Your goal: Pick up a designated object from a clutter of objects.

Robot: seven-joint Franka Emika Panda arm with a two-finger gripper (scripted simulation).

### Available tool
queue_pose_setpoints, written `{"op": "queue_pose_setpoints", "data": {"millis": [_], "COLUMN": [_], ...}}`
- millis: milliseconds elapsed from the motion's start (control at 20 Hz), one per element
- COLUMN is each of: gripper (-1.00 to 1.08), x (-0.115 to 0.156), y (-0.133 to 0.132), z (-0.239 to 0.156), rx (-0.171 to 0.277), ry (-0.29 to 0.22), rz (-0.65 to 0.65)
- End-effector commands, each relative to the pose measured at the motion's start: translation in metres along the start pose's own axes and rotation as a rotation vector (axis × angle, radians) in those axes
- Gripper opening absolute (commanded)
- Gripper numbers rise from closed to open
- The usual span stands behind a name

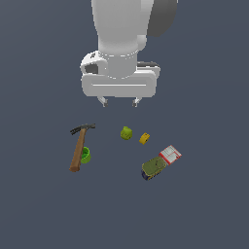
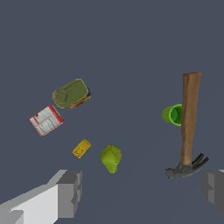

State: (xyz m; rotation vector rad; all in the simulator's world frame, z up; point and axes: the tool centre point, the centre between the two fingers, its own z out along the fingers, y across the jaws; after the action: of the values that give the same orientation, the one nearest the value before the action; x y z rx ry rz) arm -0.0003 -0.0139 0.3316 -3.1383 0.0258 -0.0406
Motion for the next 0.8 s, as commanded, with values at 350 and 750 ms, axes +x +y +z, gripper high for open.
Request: {"op": "queue_pose_setpoints", "data": {"millis": [350, 750], "gripper": [1.0, 1.0], "x": [0.002, 0.003], "y": [0.013, 0.015], "z": [0.002, 0.004], "rx": [0.015, 0.018], "ry": [0.015, 0.017], "rz": [0.054, 0.066]}}
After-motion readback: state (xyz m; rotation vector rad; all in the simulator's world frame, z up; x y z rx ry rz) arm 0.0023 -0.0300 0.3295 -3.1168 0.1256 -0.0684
